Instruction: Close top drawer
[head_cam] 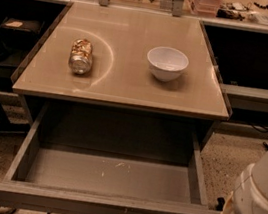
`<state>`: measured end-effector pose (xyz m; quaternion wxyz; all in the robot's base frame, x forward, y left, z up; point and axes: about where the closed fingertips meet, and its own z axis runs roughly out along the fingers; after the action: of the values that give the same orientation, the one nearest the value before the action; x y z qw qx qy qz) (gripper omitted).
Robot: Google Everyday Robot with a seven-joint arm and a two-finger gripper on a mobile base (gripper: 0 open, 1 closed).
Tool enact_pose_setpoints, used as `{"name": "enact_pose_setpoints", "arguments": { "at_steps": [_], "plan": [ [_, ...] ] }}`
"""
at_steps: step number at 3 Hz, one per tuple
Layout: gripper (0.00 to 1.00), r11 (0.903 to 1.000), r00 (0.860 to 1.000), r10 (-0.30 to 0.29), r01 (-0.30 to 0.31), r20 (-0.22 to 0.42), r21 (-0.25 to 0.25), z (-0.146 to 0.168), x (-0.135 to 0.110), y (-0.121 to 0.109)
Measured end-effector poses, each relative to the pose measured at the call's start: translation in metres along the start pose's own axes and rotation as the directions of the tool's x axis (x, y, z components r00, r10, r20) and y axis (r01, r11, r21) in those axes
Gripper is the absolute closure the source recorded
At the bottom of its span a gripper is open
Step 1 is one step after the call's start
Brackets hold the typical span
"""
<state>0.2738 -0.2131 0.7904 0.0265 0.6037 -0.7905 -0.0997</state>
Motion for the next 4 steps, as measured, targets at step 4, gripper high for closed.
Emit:
{"name": "enact_pose_setpoints", "arguments": {
  "at_steps": [4],
  "plan": [
    [1.0,0.9829,1.0,0.003,0.002,0.029,-0.184,0.12,-0.033,0.009]
  ]
}}
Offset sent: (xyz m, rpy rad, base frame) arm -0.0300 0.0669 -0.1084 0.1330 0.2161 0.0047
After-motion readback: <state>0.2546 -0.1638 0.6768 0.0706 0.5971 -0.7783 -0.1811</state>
